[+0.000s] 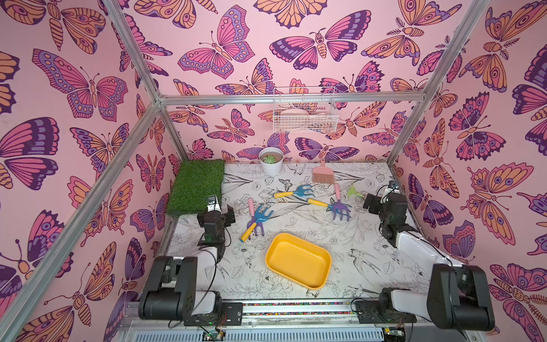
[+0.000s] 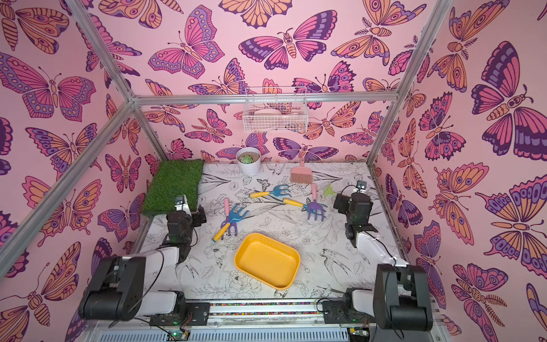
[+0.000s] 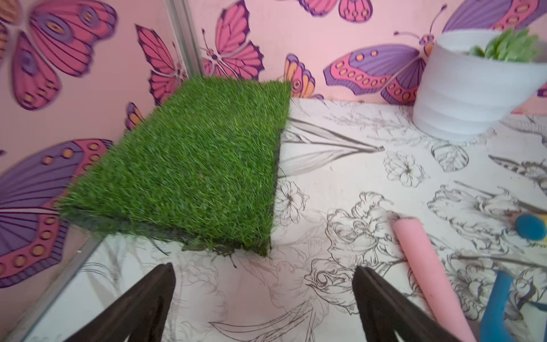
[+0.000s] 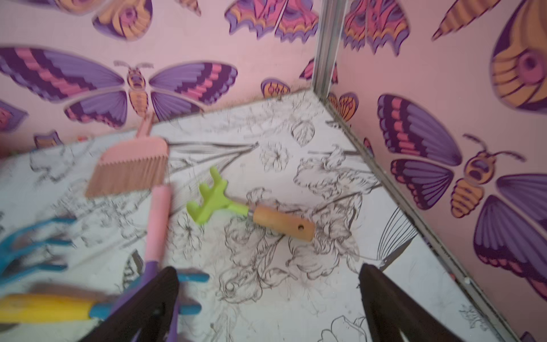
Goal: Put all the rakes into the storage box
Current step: Move the storage box to the center of the board.
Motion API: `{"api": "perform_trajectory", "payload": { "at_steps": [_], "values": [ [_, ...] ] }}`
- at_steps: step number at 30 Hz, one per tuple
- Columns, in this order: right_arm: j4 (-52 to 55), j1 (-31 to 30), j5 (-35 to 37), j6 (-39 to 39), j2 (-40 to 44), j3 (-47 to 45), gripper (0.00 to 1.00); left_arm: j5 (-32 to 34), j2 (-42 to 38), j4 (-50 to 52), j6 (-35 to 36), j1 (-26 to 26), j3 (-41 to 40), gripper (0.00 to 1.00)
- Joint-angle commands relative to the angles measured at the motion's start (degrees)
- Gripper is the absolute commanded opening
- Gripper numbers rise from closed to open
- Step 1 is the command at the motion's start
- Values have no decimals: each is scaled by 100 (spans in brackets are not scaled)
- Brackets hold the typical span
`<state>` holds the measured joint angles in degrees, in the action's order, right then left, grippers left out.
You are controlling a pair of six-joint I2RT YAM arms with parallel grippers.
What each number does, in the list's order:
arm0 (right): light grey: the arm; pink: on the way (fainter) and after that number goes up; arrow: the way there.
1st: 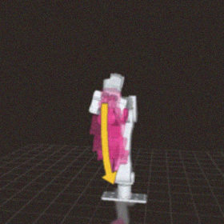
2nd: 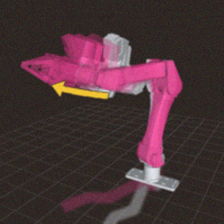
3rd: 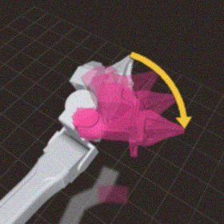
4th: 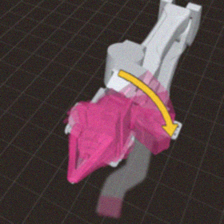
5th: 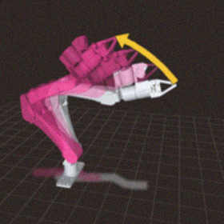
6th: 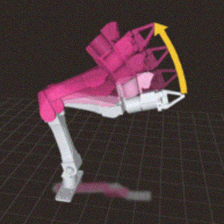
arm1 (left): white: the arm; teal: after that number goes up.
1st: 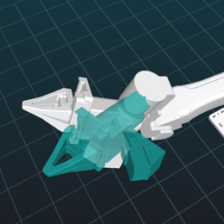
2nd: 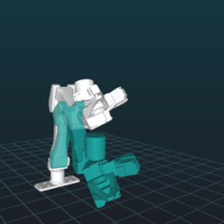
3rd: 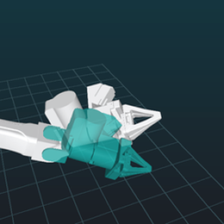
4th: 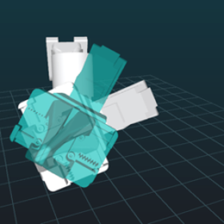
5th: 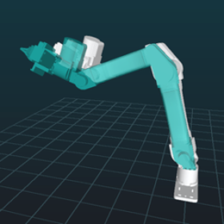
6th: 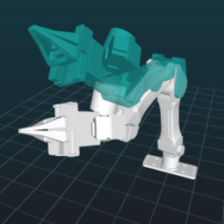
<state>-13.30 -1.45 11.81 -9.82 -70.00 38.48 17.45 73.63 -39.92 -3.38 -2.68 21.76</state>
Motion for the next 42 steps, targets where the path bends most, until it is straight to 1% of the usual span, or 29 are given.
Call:
{"api": "perform_trajectory", "payload": {
  "at_steps": [1, 3, 4, 5, 6, 8, 11, 13, 15, 17, 20, 23, 26, 29, 32, 35, 37, 42],
  "values": [
    [2141, 58, 514, -973, 435, 431, 99, 319, -953, 1096, -382, -16, 269, 100],
    [2927, 77, 690, -1706, 672, 691, 99, 339, -1420, 1726, -824, -29, 427, 100],
    [3390, 108, 653, -2102, 793, 842, 99, 388, -1678, 2178, -1208, -25, 575, 100],
    [3632, 171, 306, -2202, 929, 936, 99, 377, -1868, 2722, -1617, -27, 772, 100],
    [3758, 223, -48, -2198, 1035, 1002, 99, 274, -2033, 3200, -1855, -30, 938, 100],
    [4044, 242, -541, -2318, 1221, 1143, 97, -266, -2381, 3905, -2233, -30, 1247, 100],
    [4375, 238, -1113, -2387, 1250, 1332, 92, -1041, -2778, 4414, -2780, -34, 1427, 100],
    [4586, 242, -1688, -2247, 1061, 1507, 87, -1441, -2943, 4862, -3236, -32, 1554, 100],
    [4938, 212, -2411, -2018, 711, 1790, 79, -2009, -3036, 5273, -3630, -57, 1633, 100],
    [5295, 94, -2954, -1777, 430, 2057, 71, -2319, -3110, 5829, -4025, -174, 1728, 100],
    [5834, -339, -3246, -1395, 190, 2444, 71, -2442, -3310, 6654, -4435, -535, 1763, 100],
    [6201, -849, -3655, -1093, -10, 2613, 71, -2299, -3595, 7317, -4949, -1073, 1632, 100],
    [6357, -1644, -3598, -931, -125, 2581, 72, -2213, -3909, 7902, -5594, -1665, 1390, 100],
    [6378, -2510, -3135, -719, -250, 2568, 74, -2338, -4214, 8297, -6309, -2174, 976, 100],
    [6478, -3114, -2693, -550, -573, 2649, 75, -2587, -4356, 8504, -6810, -2558, 603, 100],
    [6641, -3475, -2362, -400, -954, 2828, 75, -2626, -4310, 8633, -6878, -2858, 598, 97],
    [6643, -3661, -2094, -283, -1170, 2930, 75, -2652, -4205, 8676, -6719, -2946, 707, 94],
    [6793, -3934, -2053, 69, -1757, 3288, 72, -3141, -3838, 8628, -6499, -2958, 794, 89]
  ]
}}
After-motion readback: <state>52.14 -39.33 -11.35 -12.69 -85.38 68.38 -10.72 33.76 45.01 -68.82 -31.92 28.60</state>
